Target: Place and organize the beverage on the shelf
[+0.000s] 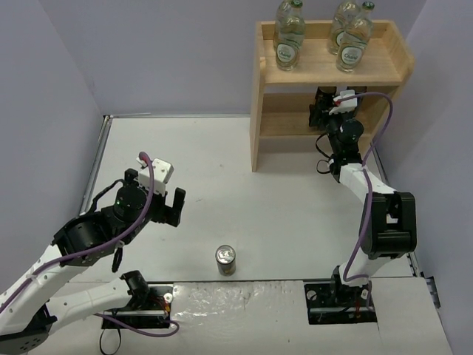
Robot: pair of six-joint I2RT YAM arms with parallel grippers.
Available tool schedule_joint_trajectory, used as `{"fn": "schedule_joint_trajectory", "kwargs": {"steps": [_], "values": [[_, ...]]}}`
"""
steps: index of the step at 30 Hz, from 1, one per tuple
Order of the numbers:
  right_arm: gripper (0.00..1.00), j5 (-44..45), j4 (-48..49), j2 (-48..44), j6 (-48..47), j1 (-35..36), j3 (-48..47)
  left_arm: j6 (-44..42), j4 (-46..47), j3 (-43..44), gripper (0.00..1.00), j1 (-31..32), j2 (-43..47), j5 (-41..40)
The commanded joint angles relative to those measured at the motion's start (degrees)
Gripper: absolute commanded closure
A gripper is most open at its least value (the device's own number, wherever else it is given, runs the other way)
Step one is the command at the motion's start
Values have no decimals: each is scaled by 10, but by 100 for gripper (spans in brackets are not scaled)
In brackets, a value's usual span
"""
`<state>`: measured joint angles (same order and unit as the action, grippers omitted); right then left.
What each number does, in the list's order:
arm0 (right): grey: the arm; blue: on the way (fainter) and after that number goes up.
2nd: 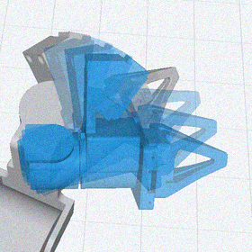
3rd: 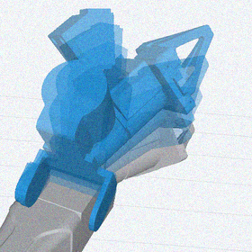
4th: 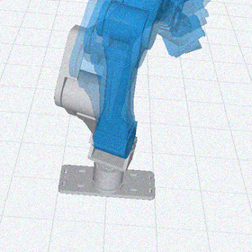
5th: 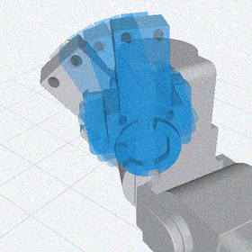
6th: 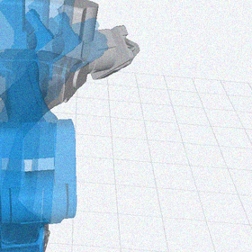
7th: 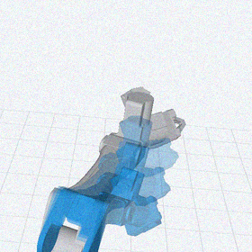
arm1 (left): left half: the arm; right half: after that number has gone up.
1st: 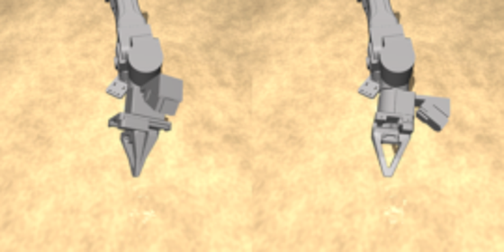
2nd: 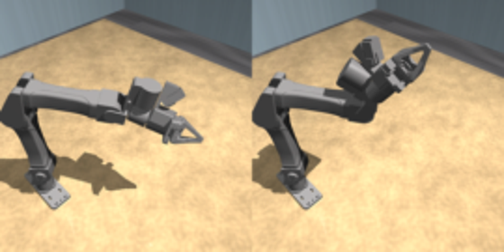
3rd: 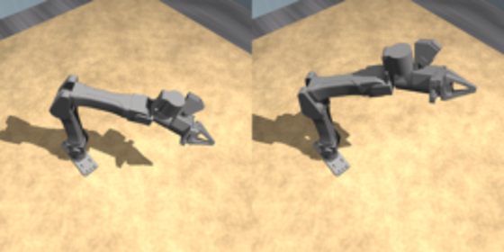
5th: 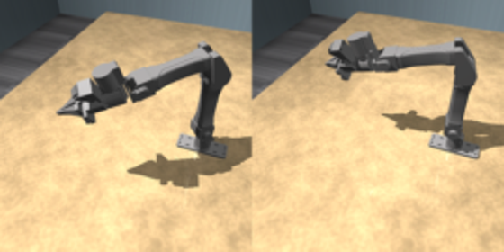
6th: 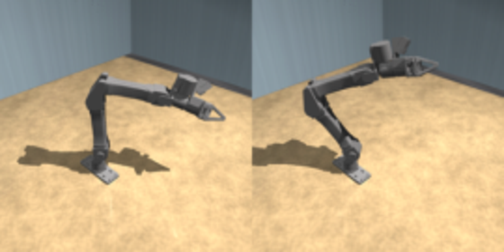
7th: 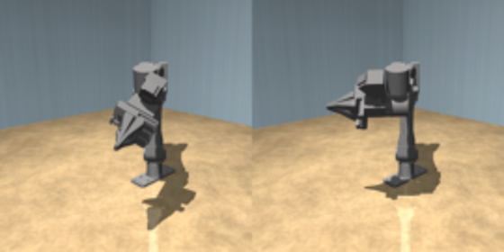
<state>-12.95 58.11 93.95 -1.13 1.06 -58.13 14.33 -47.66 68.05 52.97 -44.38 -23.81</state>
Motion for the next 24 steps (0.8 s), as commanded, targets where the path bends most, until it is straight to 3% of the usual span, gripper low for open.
{"fn": "schedule_joint_trajectory", "kwargs": {"steps": [1, 2, 4, 11, 15, 22, 24], "values": [[68, -13, -11, -2, 2, -4, -2, -10, 16, 2, 6, -8, 4, 12], [54, -13, -4, -7, 6, -3, 4, -10, 16, 2, 6, -9, 4, 13], [41, -3, -1, -22, 11, -1, 12, -10, 16, 2, 6, -10, 3, 14], [25, 10, -12, -50, 11, -2, 28, -11, 18, -1, 6, -16, 5, 36], [23, 15, -2, -75, 36, -2, 50, -12, 20, -1, 6, -23, 2, 46], [0, 16, 3, -122, 62, -1, 102, -9, 23, 2, 6, -45, -15, 72], [0, 17, -4, -145, 69, -2, 120, -5, 26, 4, 6, -49, -21, 79]]}}
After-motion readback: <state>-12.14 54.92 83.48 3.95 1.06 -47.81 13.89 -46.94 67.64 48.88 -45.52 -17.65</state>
